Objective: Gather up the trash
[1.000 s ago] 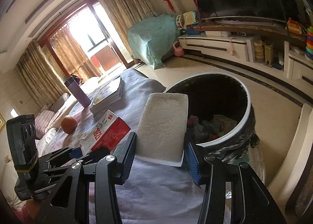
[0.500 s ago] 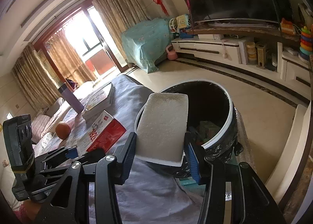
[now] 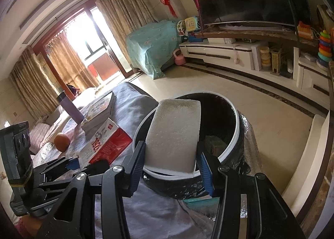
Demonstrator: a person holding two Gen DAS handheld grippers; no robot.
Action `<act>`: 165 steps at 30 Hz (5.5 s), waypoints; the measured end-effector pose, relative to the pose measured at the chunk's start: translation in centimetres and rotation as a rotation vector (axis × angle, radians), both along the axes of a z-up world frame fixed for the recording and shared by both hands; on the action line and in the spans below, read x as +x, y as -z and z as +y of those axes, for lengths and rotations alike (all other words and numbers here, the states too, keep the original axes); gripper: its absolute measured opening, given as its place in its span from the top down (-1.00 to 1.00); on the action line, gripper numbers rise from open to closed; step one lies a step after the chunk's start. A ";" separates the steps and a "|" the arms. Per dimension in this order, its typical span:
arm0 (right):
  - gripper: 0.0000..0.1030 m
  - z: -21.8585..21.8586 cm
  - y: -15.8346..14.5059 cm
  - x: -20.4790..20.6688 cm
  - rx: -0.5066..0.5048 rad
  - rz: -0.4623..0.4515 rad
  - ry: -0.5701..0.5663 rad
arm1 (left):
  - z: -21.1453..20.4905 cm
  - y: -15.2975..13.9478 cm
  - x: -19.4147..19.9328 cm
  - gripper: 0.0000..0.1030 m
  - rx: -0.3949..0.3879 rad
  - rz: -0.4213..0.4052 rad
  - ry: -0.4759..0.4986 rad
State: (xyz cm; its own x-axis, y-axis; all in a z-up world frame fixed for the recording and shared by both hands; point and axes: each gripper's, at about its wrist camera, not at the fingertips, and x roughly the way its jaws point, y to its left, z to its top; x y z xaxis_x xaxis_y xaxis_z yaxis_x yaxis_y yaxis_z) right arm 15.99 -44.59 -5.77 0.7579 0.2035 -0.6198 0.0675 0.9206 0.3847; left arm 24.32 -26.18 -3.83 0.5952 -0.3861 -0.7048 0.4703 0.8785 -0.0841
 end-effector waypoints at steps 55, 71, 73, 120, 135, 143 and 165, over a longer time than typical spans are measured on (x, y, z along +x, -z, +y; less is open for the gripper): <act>0.04 -2.2 1.3 5.7 -0.055 0.111 -0.020 | -4.8 1.7 7.1 0.08 0.051 0.036 0.021; 0.04 -2.6 1.6 6.5 -0.066 0.133 -0.022 | -5.5 2.0 7.5 0.08 0.059 0.039 0.028; 0.04 -2.6 1.6 6.5 -0.069 0.134 -0.022 | -5.6 2.0 7.6 0.08 0.059 0.041 0.030; -0.41 -2.8 0.6 5.0 0.003 0.111 -0.010 | -1.8 1.4 5.9 -0.15 -0.010 0.068 -0.018; -0.93 2.4 0.3 -2.6 0.083 0.007 0.046 | 7.1 1.7 -3.1 -0.24 -0.172 0.070 -0.155; -0.94 5.2 -0.5 -6.2 0.034 -0.067 0.095 | 10.1 1.5 -7.8 -0.28 -0.166 0.016 -0.179; -1.00 11.1 -3.7 -13.6 -0.344 -0.365 0.231 | 12.8 -1.3 -21.4 -0.98 -0.129 -0.384 -0.279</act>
State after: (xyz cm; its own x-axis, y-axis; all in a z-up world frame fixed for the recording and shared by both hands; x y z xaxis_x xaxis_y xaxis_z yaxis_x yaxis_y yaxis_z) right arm 2.40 -33.51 -2.05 0.9370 -0.1617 -0.3096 0.2014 0.9743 0.1006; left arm 2.92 -13.36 -2.54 0.8958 -0.2445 -0.3712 0.2367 0.9693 -0.0671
